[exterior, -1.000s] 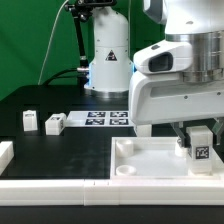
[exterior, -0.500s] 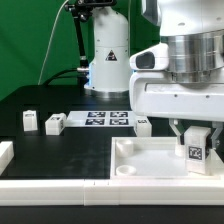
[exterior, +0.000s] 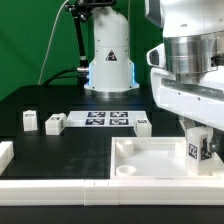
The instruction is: Assemble one leg
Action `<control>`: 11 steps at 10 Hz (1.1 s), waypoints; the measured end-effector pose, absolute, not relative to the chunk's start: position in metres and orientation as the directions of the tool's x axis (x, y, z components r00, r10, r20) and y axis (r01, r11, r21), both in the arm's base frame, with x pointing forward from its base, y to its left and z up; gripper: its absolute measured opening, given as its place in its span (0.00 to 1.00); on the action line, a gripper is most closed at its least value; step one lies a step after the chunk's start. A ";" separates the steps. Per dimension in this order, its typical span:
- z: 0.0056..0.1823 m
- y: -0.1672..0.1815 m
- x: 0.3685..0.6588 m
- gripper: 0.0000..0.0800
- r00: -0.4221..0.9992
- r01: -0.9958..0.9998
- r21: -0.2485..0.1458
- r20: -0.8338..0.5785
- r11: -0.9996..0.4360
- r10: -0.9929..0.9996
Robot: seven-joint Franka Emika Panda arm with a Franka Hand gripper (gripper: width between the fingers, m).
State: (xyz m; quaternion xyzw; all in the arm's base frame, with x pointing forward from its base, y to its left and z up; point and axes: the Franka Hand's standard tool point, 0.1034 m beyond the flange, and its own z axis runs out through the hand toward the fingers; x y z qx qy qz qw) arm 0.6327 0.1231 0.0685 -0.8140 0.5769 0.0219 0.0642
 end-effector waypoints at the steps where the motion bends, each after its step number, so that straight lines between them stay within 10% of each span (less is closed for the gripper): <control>1: 0.068 0.123 0.633 0.46 0.329 -0.943 -0.079 -0.110 -0.322 -0.938; 2: 0.068 0.124 0.632 0.46 0.351 -0.936 -0.081 -0.109 -0.343 -0.930; 4: 0.068 0.125 0.632 0.77 0.408 -0.913 -0.079 -0.108 -0.401 -0.907; 11: 0.071 0.125 0.635 0.81 0.949 -0.314 -0.084 -0.016 -0.946 -0.314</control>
Offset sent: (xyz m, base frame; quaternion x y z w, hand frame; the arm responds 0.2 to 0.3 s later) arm 0.0022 -0.0007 0.0013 -0.0281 0.0104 -0.0568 0.9979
